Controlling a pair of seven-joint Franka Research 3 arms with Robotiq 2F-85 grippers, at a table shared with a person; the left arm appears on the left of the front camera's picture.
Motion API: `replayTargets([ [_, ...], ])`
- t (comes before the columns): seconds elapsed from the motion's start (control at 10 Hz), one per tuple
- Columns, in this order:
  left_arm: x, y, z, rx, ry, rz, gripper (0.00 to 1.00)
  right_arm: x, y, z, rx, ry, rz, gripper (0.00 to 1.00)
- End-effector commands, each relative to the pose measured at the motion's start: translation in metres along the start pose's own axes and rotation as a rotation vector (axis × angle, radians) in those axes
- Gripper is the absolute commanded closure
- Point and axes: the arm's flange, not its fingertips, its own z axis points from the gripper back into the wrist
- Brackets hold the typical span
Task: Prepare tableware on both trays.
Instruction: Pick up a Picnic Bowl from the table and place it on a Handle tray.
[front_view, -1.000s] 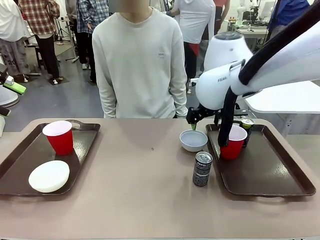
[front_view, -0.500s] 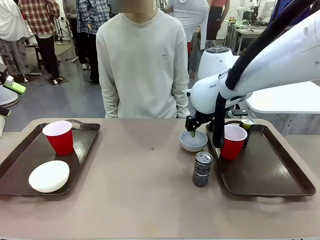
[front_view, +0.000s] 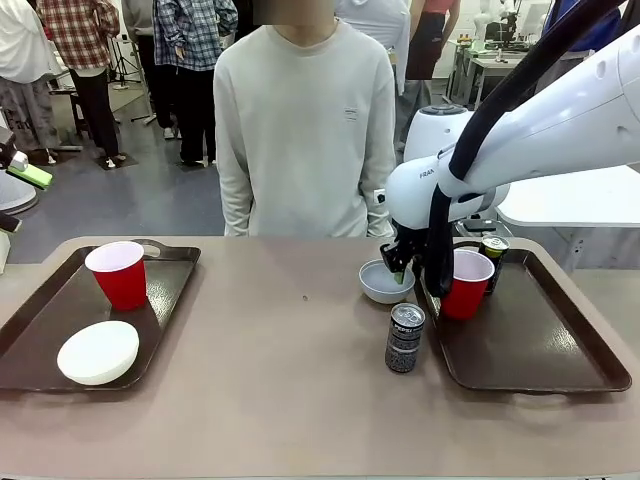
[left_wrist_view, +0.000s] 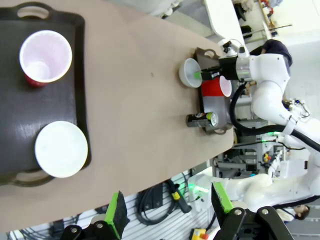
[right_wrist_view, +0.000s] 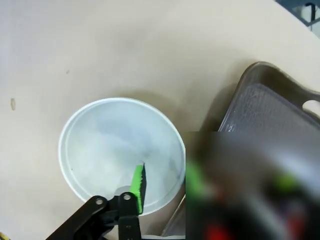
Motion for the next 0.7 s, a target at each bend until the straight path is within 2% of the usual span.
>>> replayTargets([
  [0.0,0.001,0.002,-0.002,-0.008,-0.016,-0.004,0.10,0.003,-0.005,-0.006,0.028,0.018,0.016,0.74],
  [0.1,0.001,0.002,-0.002,-0.008,-0.016,-0.004,0.10,0.003,-0.005,-0.008,0.026,0.024,0.018,0.89],
  [0.3,0.001,0.002,-0.002,-0.008,-0.016,-0.004,0.10,0.003,-0.004,-0.006,0.028,0.023,0.018,1.00],
  [0.5,0.001,0.002,-0.002,-0.008,-0.016,-0.004,0.10,-0.007,0.004,0.024,0.040,-0.033,0.007,1.00],
  [0.6,0.001,0.002,-0.002,-0.008,-0.016,-0.004,0.10,-0.026,0.014,0.065,0.040,-0.093,-0.008,1.00],
])
